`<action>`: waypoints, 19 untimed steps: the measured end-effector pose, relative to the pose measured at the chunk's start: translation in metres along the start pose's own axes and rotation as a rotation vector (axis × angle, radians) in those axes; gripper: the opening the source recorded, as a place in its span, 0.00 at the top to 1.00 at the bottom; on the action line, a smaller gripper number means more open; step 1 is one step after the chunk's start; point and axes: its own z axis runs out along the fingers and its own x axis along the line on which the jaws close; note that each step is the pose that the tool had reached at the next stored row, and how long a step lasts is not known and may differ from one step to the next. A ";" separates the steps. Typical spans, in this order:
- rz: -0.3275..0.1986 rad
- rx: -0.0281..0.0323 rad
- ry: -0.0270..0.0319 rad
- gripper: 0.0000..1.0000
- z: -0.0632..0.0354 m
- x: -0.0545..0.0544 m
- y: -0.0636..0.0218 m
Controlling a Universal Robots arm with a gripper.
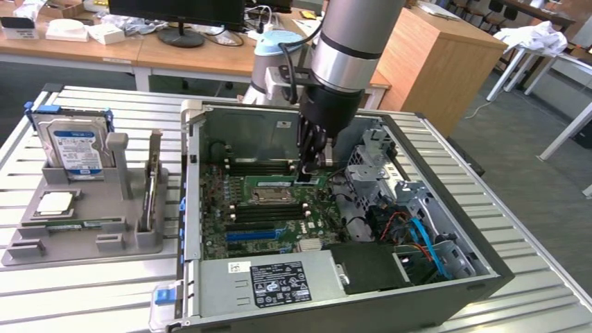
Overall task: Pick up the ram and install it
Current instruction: 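Pick up the ram and move it above insertion slot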
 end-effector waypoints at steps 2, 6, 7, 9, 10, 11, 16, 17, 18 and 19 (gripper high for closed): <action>0.000 0.0000 0.0000 0.89 0.0028 0.000 -0.0001; 0.000 0.0000 0.0000 0.89 0.0081 0.000 -0.0002; 0.000 0.0000 0.0000 0.89 0.0093 0.000 -0.0002; 0.000 0.0000 -0.0001 0.89 0.0117 0.000 -0.0002; 0.000 0.0000 0.0000 0.89 0.0128 0.000 -0.0002; 0.000 0.0000 0.0000 0.89 0.0140 0.000 -0.0003; 0.000 0.0000 -0.0001 0.89 0.0200 0.001 -0.0004; 0.000 0.0000 0.0000 0.89 0.0208 0.001 -0.0004; 0.000 0.0000 -0.0001 0.89 0.0217 0.001 -0.0004; 0.000 0.0000 -0.0001 0.89 0.0224 0.001 -0.0004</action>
